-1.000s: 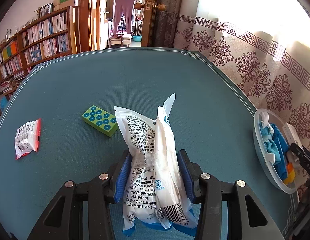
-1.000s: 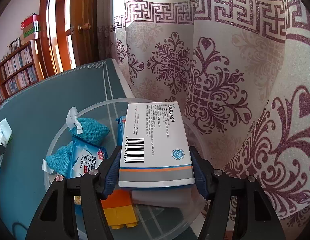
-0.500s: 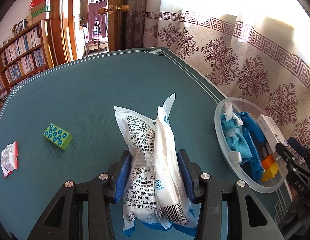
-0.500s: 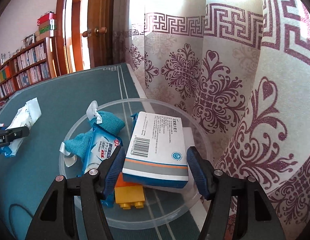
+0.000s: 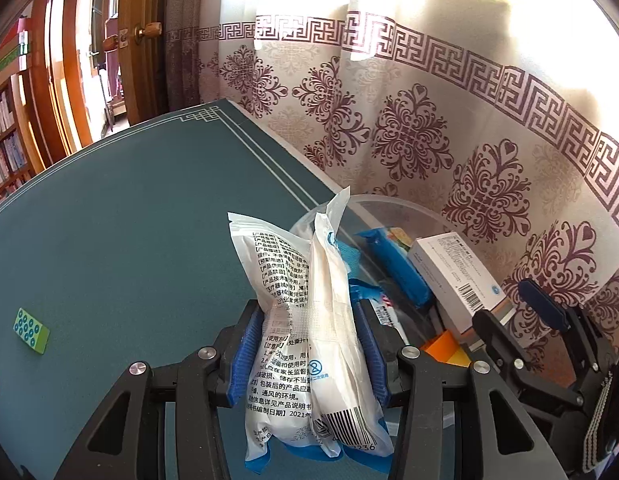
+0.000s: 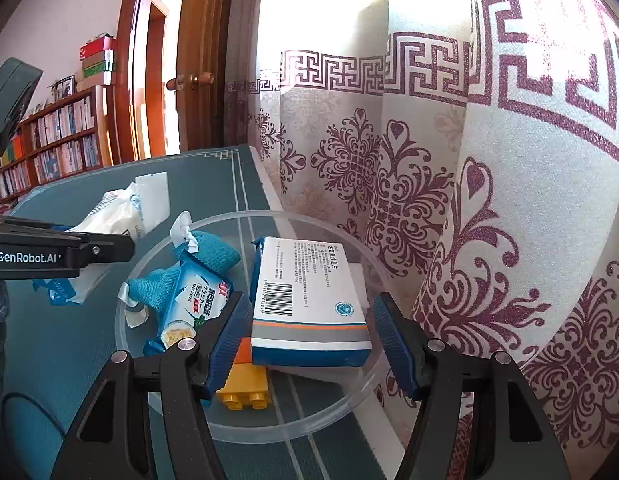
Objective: Organize objects
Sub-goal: 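Lower the white bag into the basin and open the left gripper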
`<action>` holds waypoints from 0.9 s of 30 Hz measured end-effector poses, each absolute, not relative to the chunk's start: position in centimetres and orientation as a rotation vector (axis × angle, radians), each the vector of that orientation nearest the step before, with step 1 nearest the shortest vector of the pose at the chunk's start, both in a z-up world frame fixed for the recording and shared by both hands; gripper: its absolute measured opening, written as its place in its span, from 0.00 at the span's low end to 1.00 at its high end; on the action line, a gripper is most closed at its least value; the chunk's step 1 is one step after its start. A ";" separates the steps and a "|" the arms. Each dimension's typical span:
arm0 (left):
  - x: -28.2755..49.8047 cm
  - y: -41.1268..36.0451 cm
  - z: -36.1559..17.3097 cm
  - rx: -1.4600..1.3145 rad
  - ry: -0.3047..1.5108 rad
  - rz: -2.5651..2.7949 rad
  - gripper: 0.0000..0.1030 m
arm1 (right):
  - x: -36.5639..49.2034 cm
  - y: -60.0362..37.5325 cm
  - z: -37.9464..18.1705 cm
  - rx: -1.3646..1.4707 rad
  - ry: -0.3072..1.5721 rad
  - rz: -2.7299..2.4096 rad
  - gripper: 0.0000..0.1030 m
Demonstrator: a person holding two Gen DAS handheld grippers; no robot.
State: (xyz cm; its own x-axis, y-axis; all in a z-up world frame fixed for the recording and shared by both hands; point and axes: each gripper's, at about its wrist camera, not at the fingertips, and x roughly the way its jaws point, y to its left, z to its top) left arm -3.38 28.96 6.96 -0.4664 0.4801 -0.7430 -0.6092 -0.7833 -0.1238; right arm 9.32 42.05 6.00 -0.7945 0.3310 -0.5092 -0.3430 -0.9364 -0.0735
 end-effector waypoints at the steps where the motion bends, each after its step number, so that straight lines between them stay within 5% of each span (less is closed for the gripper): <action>1: -3.4 29.5 7.0 -1.070 0.207 2.226 0.48 | 9.4 42.0 6.0 -0.748 0.024 2.681 0.64; 9: -4.5 32.3 6.8 -1.145 0.085 2.099 0.50 | 9.7 42.2 6.1 -0.742 0.044 2.688 0.64; 13: -5.4 32.0 6.7 -1.168 -0.049 2.076 0.70 | 9.7 42.3 6.1 -0.749 0.051 2.690 0.64; 27: -5.4 29.1 6.8 -1.110 0.016 2.250 0.74 | 10.1 41.7 6.6 -0.687 0.034 2.699 0.64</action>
State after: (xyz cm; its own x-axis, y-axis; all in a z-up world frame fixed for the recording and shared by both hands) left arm -5.39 29.07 6.80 -0.4530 0.5250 -0.7205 -0.5352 -0.8066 -0.2511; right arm 10.08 41.69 6.62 -0.8191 0.3324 -0.4675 -0.3439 -0.9369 -0.0635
